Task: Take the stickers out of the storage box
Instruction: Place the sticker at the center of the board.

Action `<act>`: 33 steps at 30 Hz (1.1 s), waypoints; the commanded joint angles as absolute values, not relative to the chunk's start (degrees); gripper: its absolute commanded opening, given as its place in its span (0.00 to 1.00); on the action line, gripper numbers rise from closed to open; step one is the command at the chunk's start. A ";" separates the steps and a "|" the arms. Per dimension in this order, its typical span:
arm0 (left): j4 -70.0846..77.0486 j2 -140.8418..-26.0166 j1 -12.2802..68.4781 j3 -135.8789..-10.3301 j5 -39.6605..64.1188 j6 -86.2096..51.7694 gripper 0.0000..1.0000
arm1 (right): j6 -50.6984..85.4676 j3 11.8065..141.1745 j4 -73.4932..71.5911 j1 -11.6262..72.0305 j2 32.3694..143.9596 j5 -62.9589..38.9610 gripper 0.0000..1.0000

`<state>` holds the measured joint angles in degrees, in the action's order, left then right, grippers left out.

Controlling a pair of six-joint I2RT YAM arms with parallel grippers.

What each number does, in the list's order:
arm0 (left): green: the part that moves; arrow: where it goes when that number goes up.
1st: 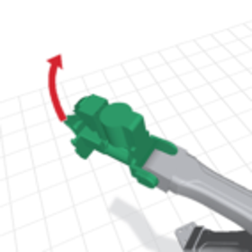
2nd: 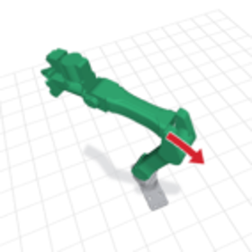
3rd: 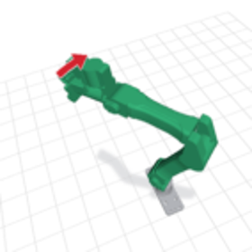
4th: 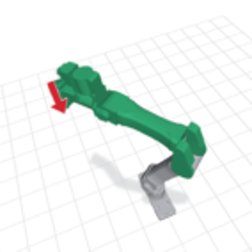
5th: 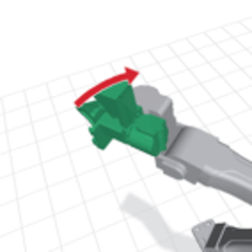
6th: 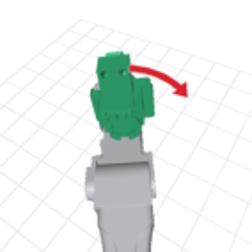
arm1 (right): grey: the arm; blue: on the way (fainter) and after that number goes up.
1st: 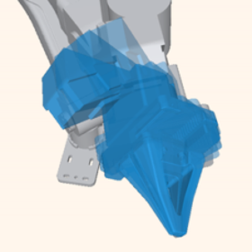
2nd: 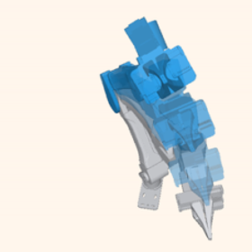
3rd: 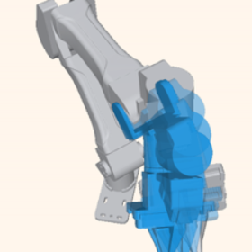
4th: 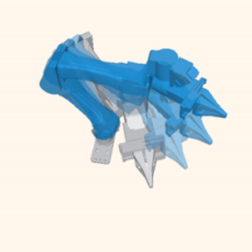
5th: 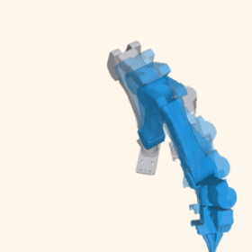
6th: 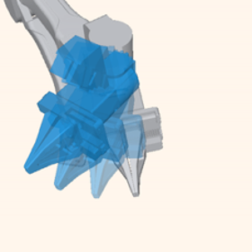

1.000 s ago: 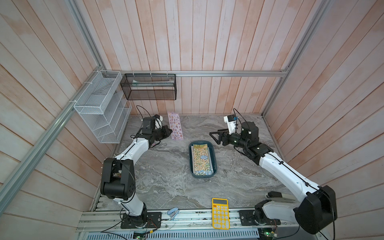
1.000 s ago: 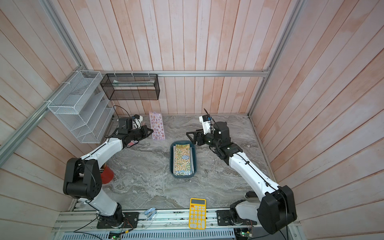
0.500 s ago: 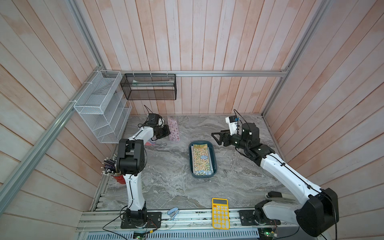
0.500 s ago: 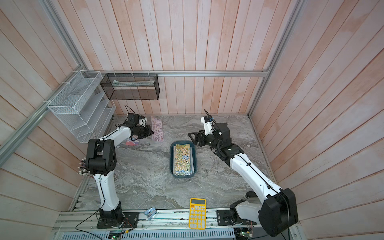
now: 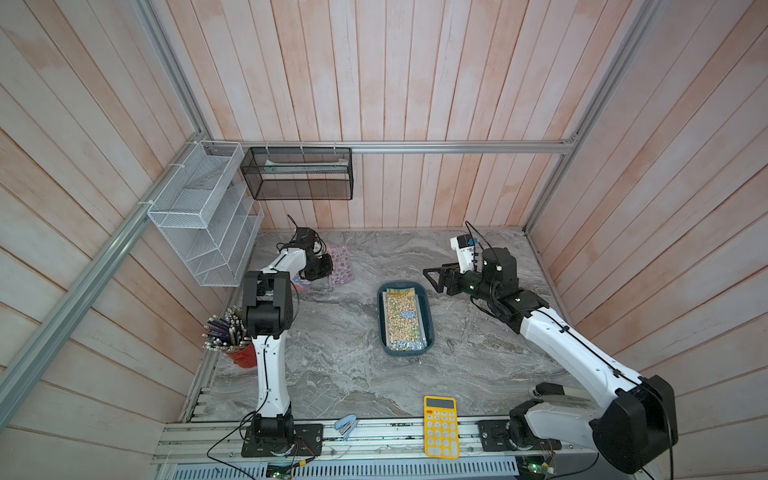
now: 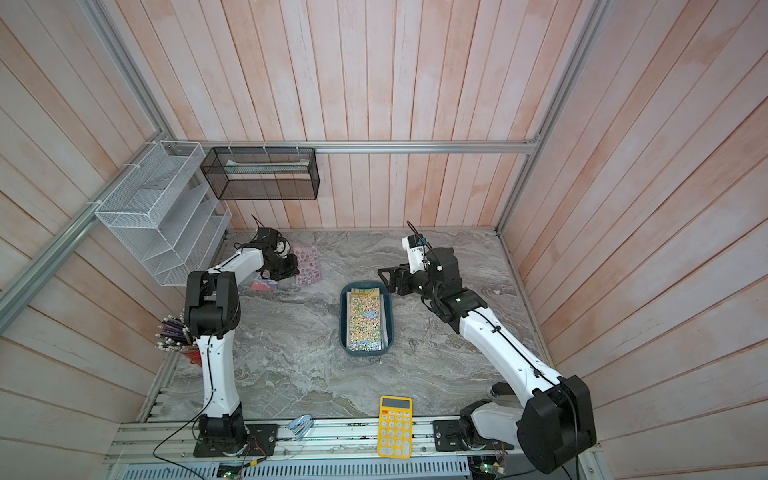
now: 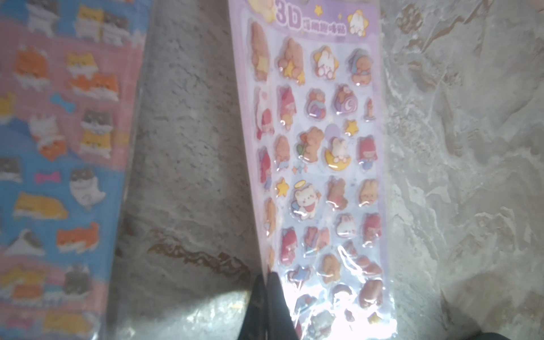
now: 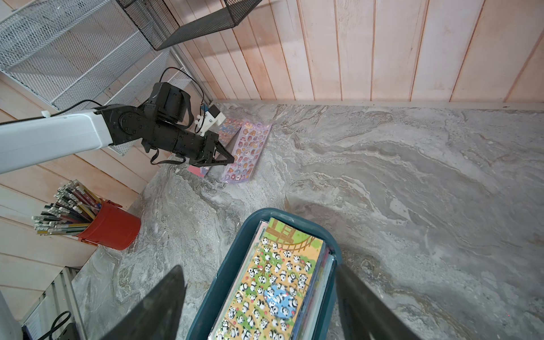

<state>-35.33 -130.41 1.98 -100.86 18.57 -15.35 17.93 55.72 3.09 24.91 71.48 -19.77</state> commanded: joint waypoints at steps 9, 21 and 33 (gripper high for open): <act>-40.38 -132.44 2.85 -102.95 15.26 -8.98 0.00 | 17.48 54.49 3.08 24.84 71.00 -19.12 0.80; -44.37 -133.83 4.22 -104.62 14.96 -5.71 0.00 | 17.45 53.35 2.46 24.80 70.58 -19.26 0.81; -46.07 -132.83 4.39 -106.70 10.36 -7.16 0.30 | 17.18 53.09 2.48 24.80 70.05 -18.67 0.81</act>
<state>-43.05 -131.79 4.16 -105.36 13.80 -7.05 17.93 53.60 3.01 24.91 71.44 -19.46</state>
